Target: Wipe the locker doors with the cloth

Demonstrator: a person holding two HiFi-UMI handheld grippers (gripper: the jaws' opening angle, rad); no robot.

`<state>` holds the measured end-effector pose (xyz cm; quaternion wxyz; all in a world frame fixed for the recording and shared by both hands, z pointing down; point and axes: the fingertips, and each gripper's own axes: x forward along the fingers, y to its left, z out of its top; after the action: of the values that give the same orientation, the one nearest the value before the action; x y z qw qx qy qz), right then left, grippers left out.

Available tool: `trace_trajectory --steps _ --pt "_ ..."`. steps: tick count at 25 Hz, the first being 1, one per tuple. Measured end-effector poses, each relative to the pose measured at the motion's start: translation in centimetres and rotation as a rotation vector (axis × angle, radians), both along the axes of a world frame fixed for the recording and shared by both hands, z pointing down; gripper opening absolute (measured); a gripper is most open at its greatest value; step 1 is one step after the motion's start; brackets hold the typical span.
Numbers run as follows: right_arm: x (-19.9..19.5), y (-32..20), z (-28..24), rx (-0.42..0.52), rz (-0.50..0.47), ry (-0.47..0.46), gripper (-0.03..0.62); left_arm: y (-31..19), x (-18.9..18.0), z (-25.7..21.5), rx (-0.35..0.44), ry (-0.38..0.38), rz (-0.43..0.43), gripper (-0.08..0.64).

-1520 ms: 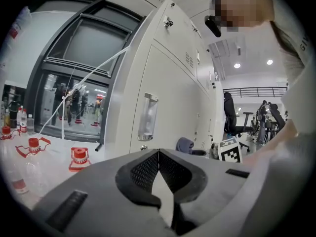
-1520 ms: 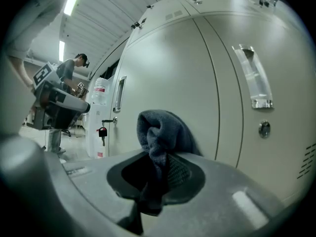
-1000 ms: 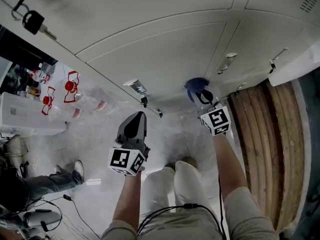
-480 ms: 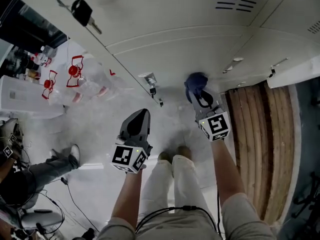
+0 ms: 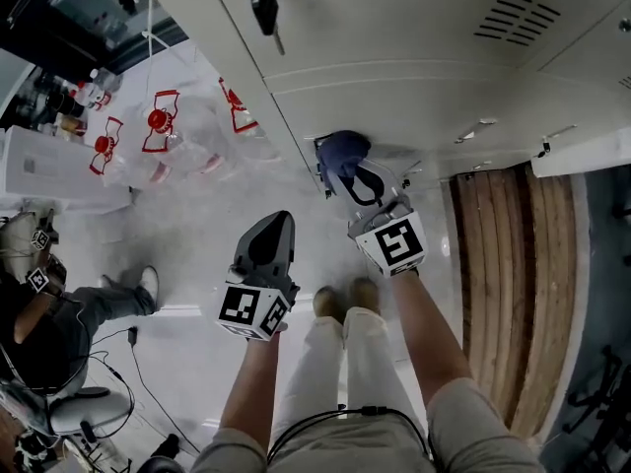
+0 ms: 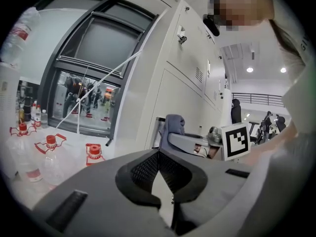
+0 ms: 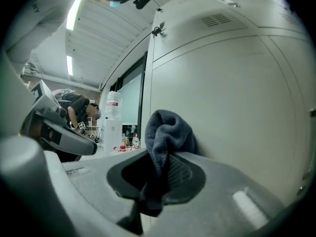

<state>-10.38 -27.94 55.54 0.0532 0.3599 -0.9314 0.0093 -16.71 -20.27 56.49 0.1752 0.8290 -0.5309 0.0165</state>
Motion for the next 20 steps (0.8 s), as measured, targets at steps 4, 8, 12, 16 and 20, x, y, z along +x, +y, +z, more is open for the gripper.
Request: trace_trajectory --steps 4,8,12,16,20 --pt "-1.9 -1.4 -0.3 0.013 0.023 0.015 0.057 0.0 -1.2 -0.2 0.006 0.002 -0.019 -0.002" --pt "-2.0 -2.2 0.1 -0.029 0.059 -0.026 0.055 -0.2 -2.1 0.3 0.009 0.001 -0.022 -0.002" --pt "-2.0 -2.2 0.6 -0.023 0.049 -0.071 0.054 -0.2 -2.3 1.3 0.004 0.009 -0.026 -0.002" --pt "-1.9 -2.2 2.1 -0.045 0.047 -0.077 0.054 -0.5 -2.3 1.7 0.009 0.007 -0.017 -0.002" --pt "-1.9 -2.3 3.4 -0.068 0.052 -0.082 0.054 -0.7 -2.9 2.1 0.013 0.001 -0.028 -0.002"
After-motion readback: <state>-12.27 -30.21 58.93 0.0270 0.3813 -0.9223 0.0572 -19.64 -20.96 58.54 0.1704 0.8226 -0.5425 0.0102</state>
